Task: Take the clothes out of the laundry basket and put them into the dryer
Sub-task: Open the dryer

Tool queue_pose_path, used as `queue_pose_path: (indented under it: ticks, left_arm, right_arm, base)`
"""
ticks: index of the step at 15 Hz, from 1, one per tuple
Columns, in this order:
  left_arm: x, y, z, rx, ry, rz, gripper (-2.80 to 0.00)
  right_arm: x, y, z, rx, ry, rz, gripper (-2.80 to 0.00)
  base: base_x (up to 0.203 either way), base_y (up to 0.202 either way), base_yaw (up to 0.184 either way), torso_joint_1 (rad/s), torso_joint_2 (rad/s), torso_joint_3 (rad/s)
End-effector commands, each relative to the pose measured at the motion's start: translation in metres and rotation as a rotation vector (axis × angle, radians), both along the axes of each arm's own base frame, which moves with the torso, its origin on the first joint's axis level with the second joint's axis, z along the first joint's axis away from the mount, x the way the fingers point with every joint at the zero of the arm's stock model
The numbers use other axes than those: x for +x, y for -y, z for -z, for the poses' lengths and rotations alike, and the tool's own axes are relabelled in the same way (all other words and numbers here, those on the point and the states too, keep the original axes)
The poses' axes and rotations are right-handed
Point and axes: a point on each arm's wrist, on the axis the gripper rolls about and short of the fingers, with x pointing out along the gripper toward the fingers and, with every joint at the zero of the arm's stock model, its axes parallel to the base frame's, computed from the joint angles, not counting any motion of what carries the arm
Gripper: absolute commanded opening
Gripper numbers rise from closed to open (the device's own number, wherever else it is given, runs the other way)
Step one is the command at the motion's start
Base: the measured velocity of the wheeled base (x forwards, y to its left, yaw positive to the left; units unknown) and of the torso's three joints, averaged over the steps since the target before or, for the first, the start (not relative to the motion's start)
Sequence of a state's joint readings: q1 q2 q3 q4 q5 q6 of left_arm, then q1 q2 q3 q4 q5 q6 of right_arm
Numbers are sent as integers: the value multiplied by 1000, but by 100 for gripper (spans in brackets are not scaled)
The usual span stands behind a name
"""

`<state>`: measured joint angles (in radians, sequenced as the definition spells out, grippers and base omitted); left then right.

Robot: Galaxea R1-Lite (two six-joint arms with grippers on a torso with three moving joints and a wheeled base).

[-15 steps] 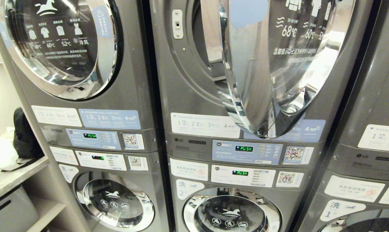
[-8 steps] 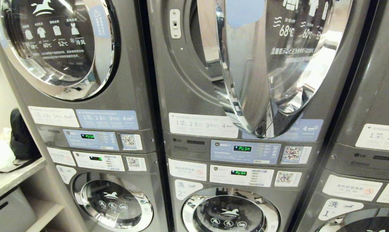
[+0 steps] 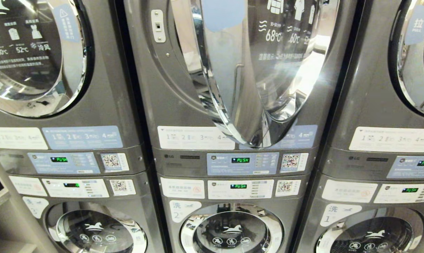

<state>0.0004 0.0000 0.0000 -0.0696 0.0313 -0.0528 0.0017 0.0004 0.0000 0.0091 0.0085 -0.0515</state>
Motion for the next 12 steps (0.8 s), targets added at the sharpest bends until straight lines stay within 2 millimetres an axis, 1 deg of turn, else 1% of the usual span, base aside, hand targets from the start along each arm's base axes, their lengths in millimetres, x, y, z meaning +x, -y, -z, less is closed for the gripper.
queue_pose_path:
  ticks: [1, 7, 9, 12]
  left_arm:
    - [2, 0, 6, 1, -22, -1, -280]
    - [2, 0, 6, 1, -22, -1, -280]
    - [2, 0, 6, -1, -20, 0, -280]
    - [2, 0, 6, -1, -20, 0, -280]
  right_arm:
    - [0, 0, 0, -1, 0, 0, -280]
    - [0, 0, 0, -1, 0, 1, -280]
    - [0, 0, 0, -1, 0, 1, -280]
    - [0, 0, 0, -1, 0, 1, -280]
  base:
    - [0, 0, 0, 0, 0, 0]
    - [0, 0, 0, 0, 0, 0]
    - [-1, -113, 6, 3, -3, -1]
    - [0, -199, 5, 2, 4, 0]
